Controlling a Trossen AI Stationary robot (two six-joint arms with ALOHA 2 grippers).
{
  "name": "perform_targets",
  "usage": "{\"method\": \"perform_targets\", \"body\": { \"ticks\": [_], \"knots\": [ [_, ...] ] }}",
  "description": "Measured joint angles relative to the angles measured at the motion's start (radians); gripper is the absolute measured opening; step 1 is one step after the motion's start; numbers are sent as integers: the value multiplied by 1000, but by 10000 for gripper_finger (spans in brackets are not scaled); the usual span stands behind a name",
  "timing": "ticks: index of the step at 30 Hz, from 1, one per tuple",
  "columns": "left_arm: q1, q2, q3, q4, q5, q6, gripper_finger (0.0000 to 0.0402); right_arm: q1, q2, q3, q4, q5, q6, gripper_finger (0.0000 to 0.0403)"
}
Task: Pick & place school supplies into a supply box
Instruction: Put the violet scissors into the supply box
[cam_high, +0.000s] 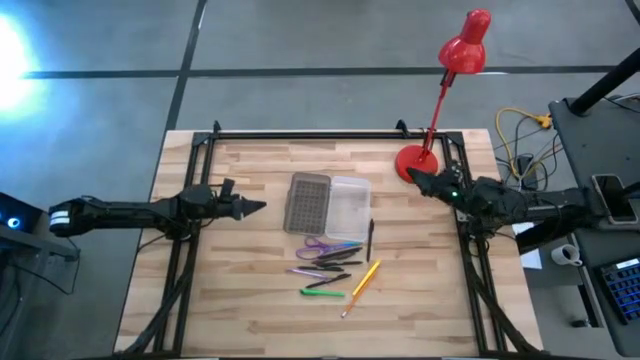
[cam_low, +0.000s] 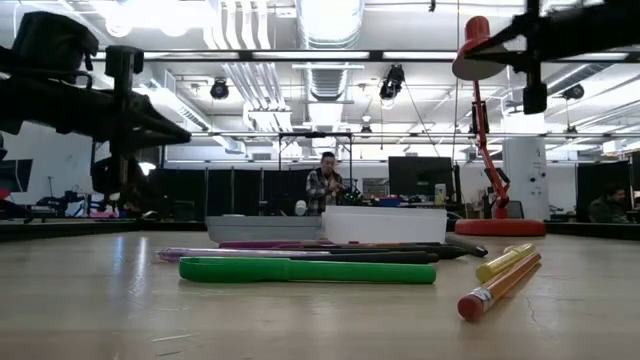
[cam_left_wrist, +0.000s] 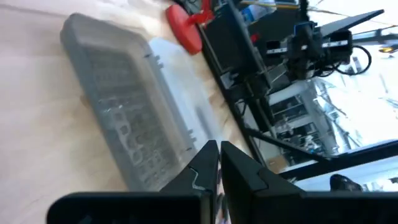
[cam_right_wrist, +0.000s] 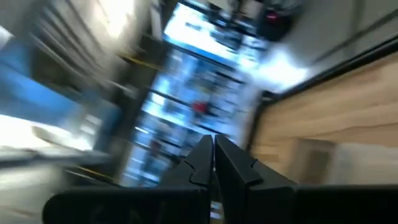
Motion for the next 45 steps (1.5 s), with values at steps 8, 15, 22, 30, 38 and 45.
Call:
{"method": "perform_targets", "body": {
  "ticks": [8, 15, 22, 30, 38, 45],
  "knots": [
    [-16, 11, 85, 23, 5, 166, 39, 2, 210, 270, -702, -123, 161, 83],
    [-18, 150, 314, -166, 63, 312, 139, 2, 283, 358, -768, -179, 73, 183],
    [-38, 412, 556, -331, 115, 570, 154, 2, 327, 397, -942, -327, 62, 206],
    [-51, 611, 738, -400, 168, 730, 145, 34, 334, 393, -936, -398, 30, 196],
    [-79, 635, 768, -397, 178, 741, 145, 107, 371, 393, -928, -398, 32, 191],
    [-104, 631, 762, -398, 178, 724, 145, 163, 436, 392, -921, -398, 28, 191]
  ]
}}
